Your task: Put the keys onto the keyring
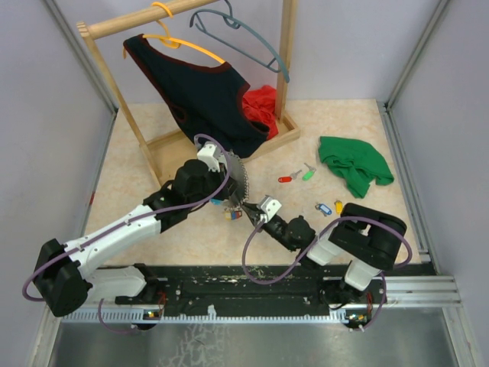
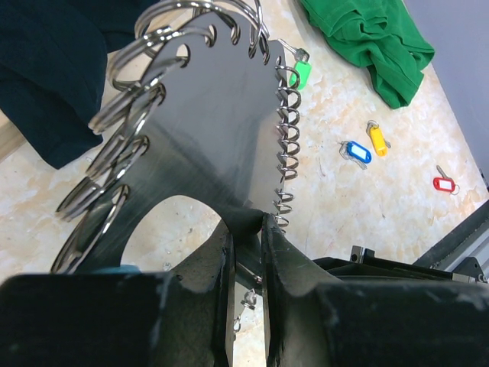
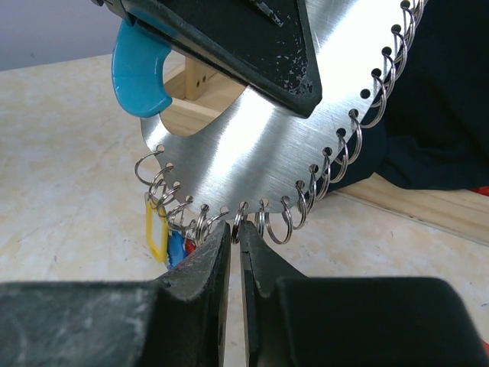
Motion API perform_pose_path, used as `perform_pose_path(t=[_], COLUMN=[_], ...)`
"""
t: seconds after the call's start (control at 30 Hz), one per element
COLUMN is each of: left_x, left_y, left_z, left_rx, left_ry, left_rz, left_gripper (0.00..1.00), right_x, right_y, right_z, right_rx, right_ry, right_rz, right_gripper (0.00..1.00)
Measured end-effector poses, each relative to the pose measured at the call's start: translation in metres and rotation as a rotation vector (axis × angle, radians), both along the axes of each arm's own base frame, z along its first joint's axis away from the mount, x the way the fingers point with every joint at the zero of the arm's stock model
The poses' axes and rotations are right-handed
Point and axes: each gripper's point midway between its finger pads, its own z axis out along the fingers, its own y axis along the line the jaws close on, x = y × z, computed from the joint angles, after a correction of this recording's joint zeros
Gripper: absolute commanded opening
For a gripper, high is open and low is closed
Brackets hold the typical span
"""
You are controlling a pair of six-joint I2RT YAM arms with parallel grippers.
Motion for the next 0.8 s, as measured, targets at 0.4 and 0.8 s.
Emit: perform_pose_path(t=[0.4,0.8], left_x=[0.0000,0.0001], left_y=[-0.0001,0.0005], left_z=[0.0000,-0.0005], left_rx=[-0.001,0.004], left_ry=[0.001,0.000], left_rz=[0.001,0.001], left_gripper=[0.00,0.01], right_x=[0.0011,0.0033], right_y=[0.0009,0.0016], right_z=[0.0001,-0.0009], right_rx=[-0.010,-0.029], right_ry=[-0.009,-0.026], right_rz=[-0.001,-0.008], right_gripper=[0.11,0.00])
